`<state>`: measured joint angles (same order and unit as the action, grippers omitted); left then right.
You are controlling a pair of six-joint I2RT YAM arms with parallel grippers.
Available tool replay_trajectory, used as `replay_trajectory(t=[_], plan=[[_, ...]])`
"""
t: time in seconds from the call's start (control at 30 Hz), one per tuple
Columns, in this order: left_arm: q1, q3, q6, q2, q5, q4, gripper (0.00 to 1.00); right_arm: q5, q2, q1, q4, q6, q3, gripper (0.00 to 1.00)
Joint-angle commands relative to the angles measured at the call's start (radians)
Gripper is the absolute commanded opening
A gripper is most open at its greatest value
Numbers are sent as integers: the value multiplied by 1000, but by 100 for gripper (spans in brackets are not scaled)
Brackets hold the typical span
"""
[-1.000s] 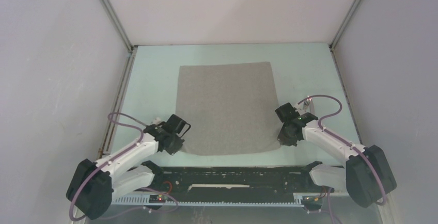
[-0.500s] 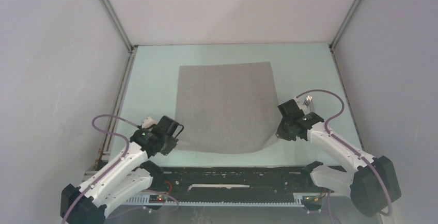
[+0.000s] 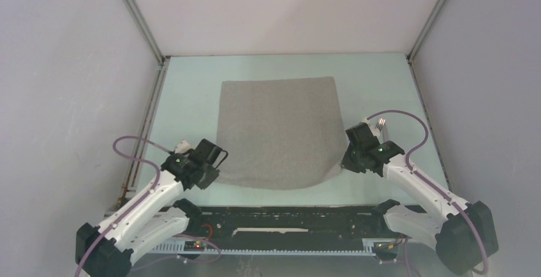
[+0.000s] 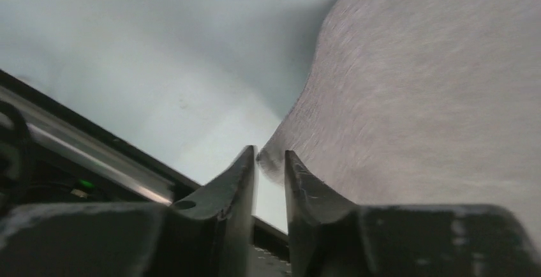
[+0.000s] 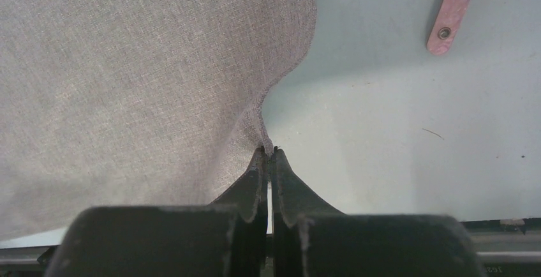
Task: Fold the napkin into a case and place the utensils inside
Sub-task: Pick up the flattened napkin from the center of the board.
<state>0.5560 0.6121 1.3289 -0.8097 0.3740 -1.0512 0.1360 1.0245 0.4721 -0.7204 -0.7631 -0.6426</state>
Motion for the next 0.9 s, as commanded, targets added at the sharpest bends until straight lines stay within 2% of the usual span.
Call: replay_trajectory(t=[0.0, 0.07, 0.17, 0.37, 0.67, 0.73, 0.87], plan=[[-7, -34, -1, -44, -22, -11, 40, 0, -17, 9, 6, 17, -26, 0], [-7, -28, -5, -53, -14, -13, 54, 2, -20, 8, 7, 18, -25, 0], [-7, -39, -7, -74, -36, 22, 60, 1, -18, 8, 9, 15, -26, 0], [-5, -89, 8, -147, -87, 101, 59, -1, -11, 9, 10, 15, -26, 0], [-11, -119, 30, -195, -50, 137, 58, 2, -12, 9, 6, 19, -25, 0], [-13, -98, 23, -241, -33, 139, 53, 2, -10, 8, 8, 19, -26, 0], [-13, -109, 33, -307, -52, 164, 49, 2, -6, 8, 11, 18, -26, 0]])
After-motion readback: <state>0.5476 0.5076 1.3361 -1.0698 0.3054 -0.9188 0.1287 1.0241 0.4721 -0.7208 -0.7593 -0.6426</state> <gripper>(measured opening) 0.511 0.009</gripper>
